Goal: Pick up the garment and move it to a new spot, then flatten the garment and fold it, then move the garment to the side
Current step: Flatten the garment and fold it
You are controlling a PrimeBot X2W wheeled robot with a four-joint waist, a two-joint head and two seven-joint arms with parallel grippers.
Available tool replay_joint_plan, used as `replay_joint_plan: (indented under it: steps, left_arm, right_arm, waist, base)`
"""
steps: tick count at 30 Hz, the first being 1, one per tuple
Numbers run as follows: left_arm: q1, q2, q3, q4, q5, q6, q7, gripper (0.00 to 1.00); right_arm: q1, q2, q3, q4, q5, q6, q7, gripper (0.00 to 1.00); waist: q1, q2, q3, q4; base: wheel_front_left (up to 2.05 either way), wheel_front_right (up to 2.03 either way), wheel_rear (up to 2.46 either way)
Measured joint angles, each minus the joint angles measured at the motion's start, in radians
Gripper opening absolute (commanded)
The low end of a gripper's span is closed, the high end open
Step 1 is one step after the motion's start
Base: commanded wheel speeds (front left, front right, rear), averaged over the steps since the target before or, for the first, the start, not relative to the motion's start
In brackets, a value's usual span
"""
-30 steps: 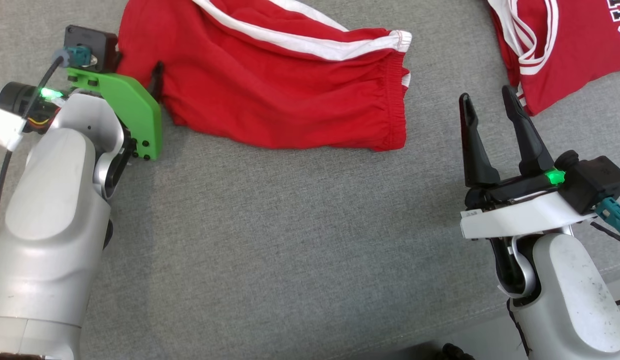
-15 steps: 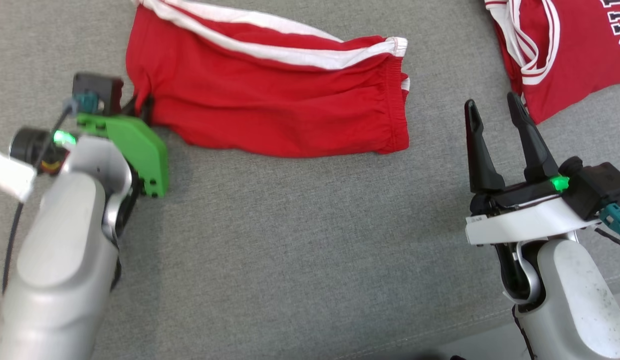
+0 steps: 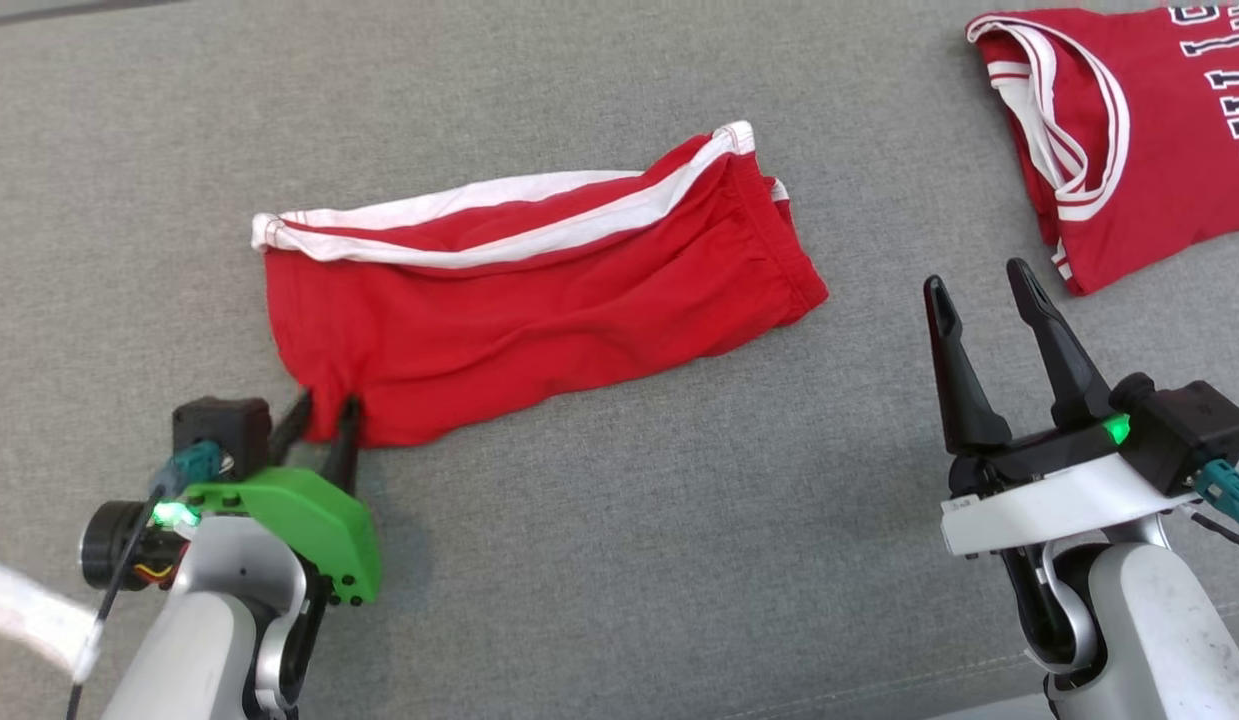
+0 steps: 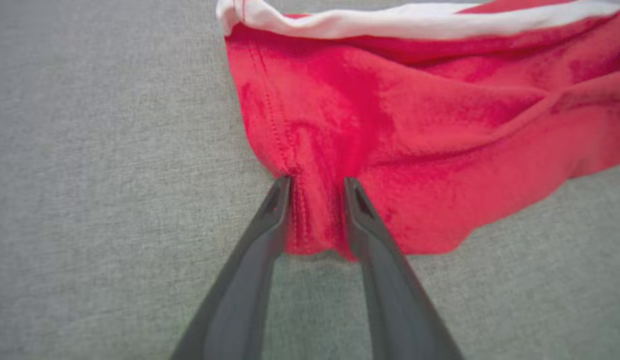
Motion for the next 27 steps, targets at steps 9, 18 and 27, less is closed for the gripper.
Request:
replay_joint_plan:
  steps: [9, 18, 27]
  left_arm:
    - [0.042, -0.056, 0.101, -0.077, 0.053, 0.091, -0.403, 1.0]
    - [0.124, -0.038, 0.105, -0.137, 0.09, 0.109, -0.484, 1.0]
    - [0.143, -0.032, 0.075, -0.17, 0.102, 0.108, -0.462, 1.0]
  right_arm:
    - [0.025, -0.013, -0.019, -0.053, -0.015, 0.0, 0.052, 1.0]
    - [0.074, -0.019, -0.041, -0.097, -0.028, 0.0, 0.106, 1.0]
    - [0.106, -0.019, -0.068, -0.114, -0.029, 0.0, 0.136, 1.0]
  waist:
    - [0.0, 0.0, -0.057, 0.027]
    - [0.0, 0.0, -0.114, 0.052]
    - [0.0, 0.0, -0.14, 0.067]
  base:
    - [0.0, 0.0, 0.0]
    - [0.0, 0.0, 0.0]
    - [0.0, 0.0, 0.0]
